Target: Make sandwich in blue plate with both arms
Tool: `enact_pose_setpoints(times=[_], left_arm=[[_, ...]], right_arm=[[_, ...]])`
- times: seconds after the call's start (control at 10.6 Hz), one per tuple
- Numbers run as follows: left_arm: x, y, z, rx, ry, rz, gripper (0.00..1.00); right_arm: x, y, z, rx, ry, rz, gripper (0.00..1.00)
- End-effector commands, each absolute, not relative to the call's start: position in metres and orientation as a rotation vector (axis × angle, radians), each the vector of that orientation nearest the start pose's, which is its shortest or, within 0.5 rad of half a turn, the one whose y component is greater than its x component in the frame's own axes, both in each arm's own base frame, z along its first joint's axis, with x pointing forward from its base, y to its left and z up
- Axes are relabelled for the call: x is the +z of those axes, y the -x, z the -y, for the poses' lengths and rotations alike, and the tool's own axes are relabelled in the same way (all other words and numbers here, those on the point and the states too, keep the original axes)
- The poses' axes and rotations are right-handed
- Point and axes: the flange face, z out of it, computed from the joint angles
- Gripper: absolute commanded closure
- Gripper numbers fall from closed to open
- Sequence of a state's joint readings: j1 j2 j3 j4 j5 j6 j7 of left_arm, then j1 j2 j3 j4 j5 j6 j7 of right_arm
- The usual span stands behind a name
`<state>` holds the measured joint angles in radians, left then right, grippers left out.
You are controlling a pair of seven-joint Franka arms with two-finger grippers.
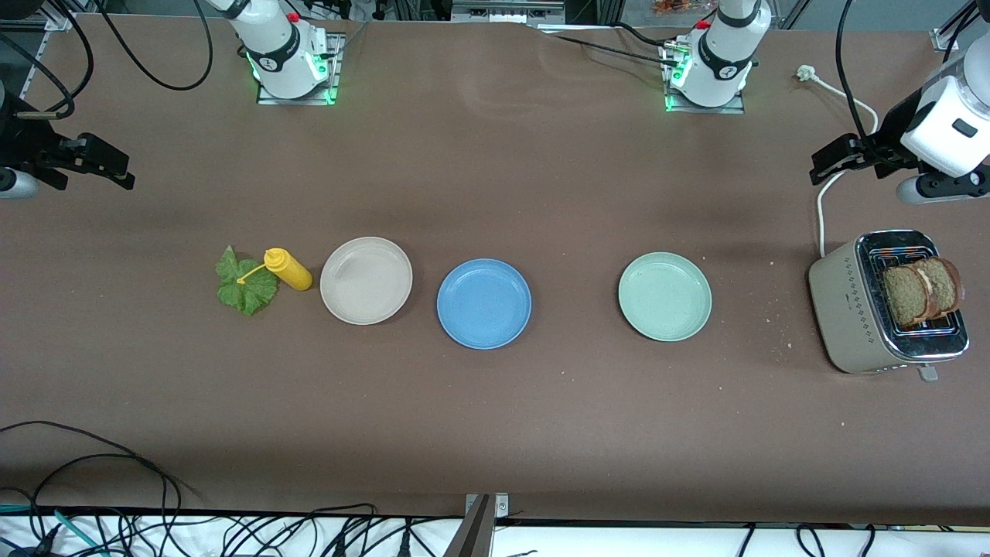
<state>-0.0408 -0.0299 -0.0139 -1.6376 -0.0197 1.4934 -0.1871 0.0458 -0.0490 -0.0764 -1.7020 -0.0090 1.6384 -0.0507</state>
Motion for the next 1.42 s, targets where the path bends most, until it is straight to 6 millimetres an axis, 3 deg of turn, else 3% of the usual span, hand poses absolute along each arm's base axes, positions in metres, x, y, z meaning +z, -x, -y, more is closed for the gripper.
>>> enact_pose_setpoints(times=[0.0,1.32], left_arm=[[0.6097,-0.5369,0.0327,0.185,3.134,0.196,0.0],[0.6089,-0.5374,0.0327,0.188,3.134,0.196,0.0]], right_arm=[[0.597,-0.5364,0.0194,0.023,3.126,0.028,0.0],[0.5953,-0.5337,0.026,0.064,3.123,0.012,0.0]])
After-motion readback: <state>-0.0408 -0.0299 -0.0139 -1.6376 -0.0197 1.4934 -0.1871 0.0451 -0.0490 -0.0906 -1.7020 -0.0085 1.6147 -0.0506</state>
